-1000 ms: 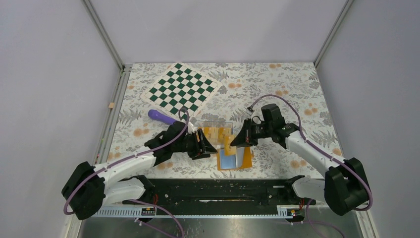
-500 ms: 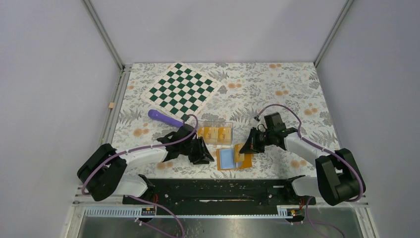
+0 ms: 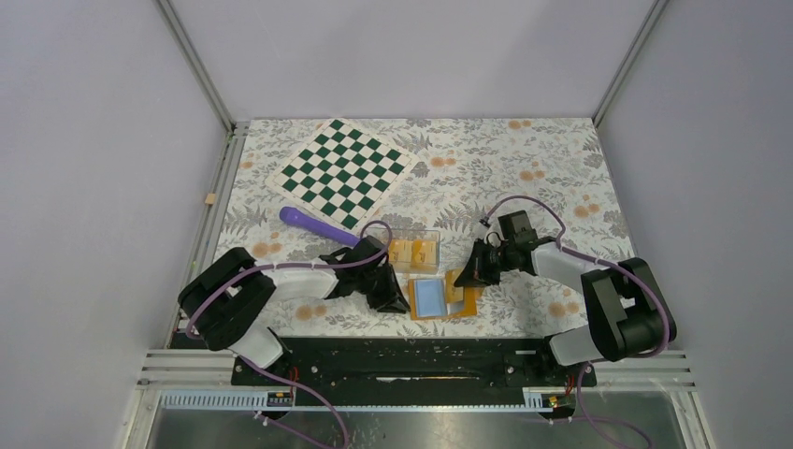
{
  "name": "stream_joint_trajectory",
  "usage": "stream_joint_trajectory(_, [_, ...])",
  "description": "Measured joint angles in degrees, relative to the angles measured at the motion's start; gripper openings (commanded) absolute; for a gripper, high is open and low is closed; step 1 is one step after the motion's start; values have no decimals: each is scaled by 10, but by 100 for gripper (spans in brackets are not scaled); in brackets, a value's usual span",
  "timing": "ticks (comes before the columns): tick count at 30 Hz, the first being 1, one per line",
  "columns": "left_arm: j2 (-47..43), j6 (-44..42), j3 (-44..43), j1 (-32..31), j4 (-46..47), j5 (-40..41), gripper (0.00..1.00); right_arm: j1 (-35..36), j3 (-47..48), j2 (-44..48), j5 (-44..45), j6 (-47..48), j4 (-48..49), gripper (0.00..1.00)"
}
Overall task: Put the credit cards into the card holder
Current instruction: Insert the credit card into the card slot.
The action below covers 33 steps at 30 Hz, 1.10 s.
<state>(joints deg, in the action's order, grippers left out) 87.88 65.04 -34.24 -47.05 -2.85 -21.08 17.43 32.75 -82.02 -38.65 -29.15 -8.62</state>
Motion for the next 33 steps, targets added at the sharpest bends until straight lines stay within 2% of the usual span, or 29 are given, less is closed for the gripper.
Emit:
stream_joint_trajectory(13, [24, -11, -34, -2, -35, 6, 0, -3, 10, -41, -42, -2, 49, 0])
stream_joint_trajectory(33, [42, -33, -63, -23, -57, 9, 0, -3, -32, -26, -45, -2, 73, 0])
